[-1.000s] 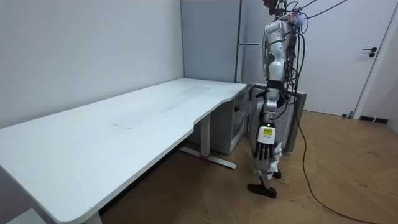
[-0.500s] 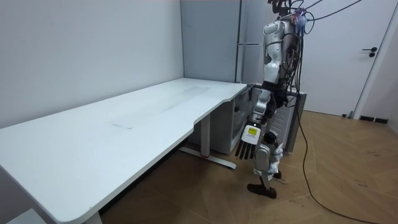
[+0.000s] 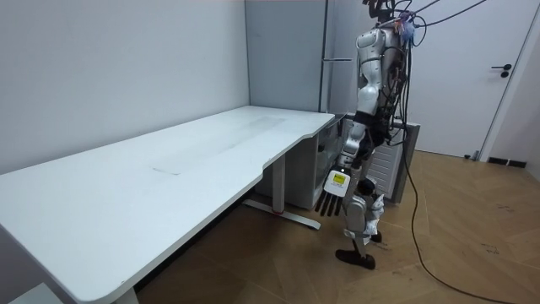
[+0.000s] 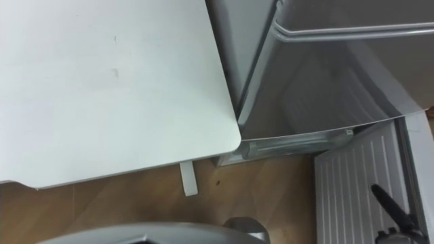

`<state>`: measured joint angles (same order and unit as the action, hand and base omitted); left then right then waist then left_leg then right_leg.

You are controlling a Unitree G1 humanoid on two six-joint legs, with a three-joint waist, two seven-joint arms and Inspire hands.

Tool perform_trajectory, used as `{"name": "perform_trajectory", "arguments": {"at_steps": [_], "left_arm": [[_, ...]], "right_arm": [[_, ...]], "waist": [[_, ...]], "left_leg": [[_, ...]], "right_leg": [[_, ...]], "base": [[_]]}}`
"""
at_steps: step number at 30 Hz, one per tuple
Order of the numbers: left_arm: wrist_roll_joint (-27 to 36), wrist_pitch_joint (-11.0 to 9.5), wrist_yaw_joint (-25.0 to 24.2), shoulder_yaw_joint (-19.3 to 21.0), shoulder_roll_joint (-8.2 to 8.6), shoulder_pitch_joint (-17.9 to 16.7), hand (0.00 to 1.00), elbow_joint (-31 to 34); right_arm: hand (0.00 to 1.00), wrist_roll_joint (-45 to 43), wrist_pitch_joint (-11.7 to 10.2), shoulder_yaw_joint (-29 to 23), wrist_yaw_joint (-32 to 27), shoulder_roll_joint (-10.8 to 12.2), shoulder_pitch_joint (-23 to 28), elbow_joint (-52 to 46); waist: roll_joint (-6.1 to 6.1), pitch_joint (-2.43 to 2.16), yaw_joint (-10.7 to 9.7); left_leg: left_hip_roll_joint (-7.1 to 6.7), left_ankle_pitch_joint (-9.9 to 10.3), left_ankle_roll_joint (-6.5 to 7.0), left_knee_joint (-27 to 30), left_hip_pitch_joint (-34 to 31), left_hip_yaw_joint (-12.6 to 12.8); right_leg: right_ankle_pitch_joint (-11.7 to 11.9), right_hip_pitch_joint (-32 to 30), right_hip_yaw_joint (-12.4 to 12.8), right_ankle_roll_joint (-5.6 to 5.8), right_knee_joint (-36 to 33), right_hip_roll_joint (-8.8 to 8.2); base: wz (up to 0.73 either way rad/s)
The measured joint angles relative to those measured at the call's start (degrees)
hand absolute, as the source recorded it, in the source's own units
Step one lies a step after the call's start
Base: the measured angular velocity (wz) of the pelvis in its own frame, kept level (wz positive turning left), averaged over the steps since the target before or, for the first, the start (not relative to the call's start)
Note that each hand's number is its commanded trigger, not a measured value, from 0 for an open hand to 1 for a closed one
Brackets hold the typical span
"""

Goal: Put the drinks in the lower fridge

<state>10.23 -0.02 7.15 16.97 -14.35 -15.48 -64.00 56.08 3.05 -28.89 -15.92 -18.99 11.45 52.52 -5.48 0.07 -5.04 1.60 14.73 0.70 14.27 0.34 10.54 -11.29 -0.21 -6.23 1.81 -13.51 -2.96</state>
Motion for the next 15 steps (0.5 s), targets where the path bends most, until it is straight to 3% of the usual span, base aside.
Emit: {"name": "perform_trajectory", "arguments": {"at_steps": [9,15], "left_arm": [[-2.03,0.06,-0.03,0.55,-0.03,-0.30,0.00,0.47],[-3.33,1.03,-0.49,-0.55,0.02,-0.16,0.00,-0.02]], "right_arm": [[0.00,-0.20,-0.63,-0.07,0.33,-3.28,1.35,0.54],[0.00,-1.42,-0.63,0.89,4.03,-2.97,2.75,2.57]], "waist": [[-0.27,-0.03,0.06],[0.14,0.03,0.46]], "left_leg": [[0.08,0.01,-0.01,-0.80,1.28,0.35],[0.18,0.01,-0.02,-0.64,1.19,0.40]], "right_leg": [[0.00,1.05,0.81,0.01,-0.04,0.19],[0.07,1.01,0.81,-0.05,-0.02,0.23]], "base": [[-0.04],[0.00]]}}
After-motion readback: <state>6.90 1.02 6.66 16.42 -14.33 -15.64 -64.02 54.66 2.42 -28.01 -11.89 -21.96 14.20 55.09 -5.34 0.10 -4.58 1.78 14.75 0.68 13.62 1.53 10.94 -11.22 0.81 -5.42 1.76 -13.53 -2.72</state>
